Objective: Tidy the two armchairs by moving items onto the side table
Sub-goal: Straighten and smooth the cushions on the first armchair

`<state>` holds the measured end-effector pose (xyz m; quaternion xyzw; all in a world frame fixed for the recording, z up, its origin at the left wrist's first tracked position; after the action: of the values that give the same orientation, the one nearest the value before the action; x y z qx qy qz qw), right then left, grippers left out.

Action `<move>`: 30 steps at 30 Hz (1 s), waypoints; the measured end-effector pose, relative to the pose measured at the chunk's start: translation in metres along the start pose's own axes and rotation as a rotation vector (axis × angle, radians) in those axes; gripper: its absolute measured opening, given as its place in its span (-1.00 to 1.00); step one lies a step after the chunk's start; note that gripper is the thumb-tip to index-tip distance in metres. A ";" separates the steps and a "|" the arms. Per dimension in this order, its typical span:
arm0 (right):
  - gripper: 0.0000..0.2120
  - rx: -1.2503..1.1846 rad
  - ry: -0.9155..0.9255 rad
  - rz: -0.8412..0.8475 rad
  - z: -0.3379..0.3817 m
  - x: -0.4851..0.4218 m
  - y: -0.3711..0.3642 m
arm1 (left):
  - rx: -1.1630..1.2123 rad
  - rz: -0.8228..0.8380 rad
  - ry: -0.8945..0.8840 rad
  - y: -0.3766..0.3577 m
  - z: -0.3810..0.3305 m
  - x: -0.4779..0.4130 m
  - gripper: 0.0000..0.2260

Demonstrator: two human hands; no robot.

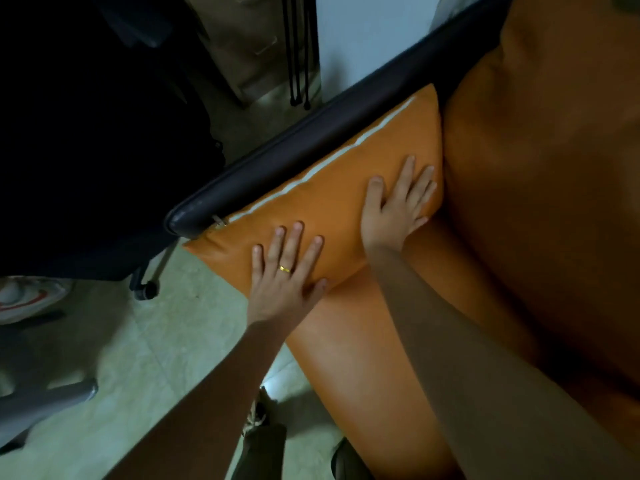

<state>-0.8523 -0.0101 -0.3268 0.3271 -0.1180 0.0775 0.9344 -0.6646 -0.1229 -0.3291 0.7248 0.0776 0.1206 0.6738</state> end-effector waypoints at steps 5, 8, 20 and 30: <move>-0.39 -0.074 -0.040 -0.064 -0.002 -0.011 -0.003 | -0.070 -0.066 -0.034 -0.014 0.005 -0.003 -0.28; -0.40 -0.072 -0.028 0.060 -0.001 -0.009 0.011 | -0.058 0.034 -0.001 0.002 0.002 -0.001 -0.31; -0.46 -0.303 -0.172 0.152 -0.021 0.011 0.112 | 0.162 0.375 0.062 0.046 -0.075 -0.016 -0.44; -0.51 -0.345 -0.331 -0.220 -0.083 0.121 0.208 | 0.169 0.688 -0.425 0.055 -0.160 -0.014 -0.48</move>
<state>-0.7686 0.2113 -0.2339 0.1819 -0.2446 -0.1003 0.9471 -0.7257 0.0222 -0.2657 0.7700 -0.3007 0.1798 0.5333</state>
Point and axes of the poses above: each hand's wrist, its own x-axis away from the middle knuckle, its own y-axis out of the back of the hand, z = x × y, the point moved 4 cm from there along -x, towards the middle knuckle, and after that the axes turned 10 degrees about z, right-handed, at the moved point
